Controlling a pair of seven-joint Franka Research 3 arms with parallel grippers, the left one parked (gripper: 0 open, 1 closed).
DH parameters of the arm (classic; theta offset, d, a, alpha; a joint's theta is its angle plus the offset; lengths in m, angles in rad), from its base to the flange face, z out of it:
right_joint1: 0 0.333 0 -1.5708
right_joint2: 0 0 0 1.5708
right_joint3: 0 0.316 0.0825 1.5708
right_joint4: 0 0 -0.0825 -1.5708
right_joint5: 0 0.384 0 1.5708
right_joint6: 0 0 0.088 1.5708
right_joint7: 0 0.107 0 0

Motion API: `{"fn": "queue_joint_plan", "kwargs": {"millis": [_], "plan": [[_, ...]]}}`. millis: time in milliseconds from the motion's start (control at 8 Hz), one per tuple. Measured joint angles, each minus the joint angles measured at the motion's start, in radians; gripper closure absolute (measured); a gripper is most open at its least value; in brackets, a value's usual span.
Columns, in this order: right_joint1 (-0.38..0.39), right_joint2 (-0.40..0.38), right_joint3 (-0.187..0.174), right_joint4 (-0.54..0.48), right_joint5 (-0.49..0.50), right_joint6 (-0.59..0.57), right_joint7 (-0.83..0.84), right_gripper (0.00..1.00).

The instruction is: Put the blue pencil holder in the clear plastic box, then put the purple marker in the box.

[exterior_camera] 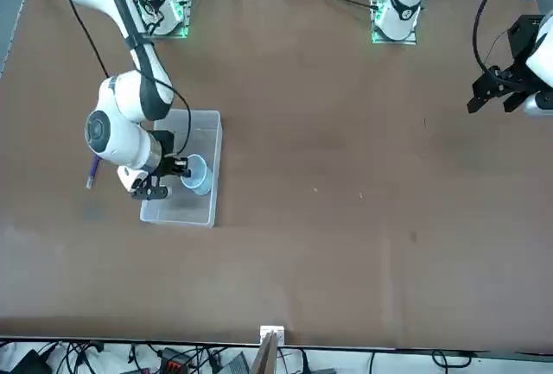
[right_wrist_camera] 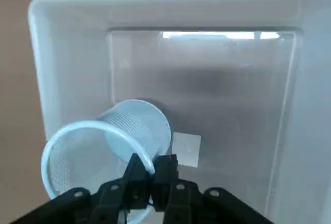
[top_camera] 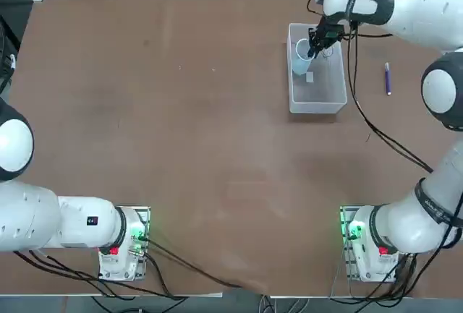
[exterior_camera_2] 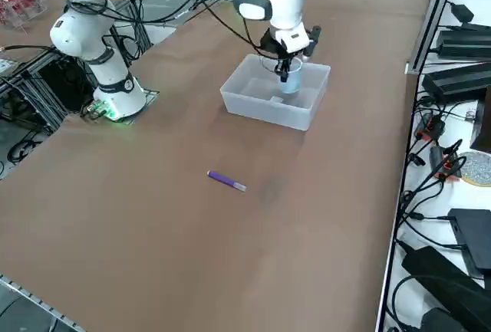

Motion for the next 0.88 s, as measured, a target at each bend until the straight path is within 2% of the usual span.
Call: {"fn": "queue_joint_plan", "kwargs": {"millis": [500,625,750,875], "plan": [[0.013,0.022,0.0,0.0,0.0,0.005,0.0,0.93],[0.013,0.024,0.0,0.0,0.0,0.007,0.0,0.85],[0.013,0.028,-0.002,0.0,0.0,0.009,0.0,0.83],[0.013,0.032,-0.004,0.0,0.0,0.012,0.0,0.68]]}}
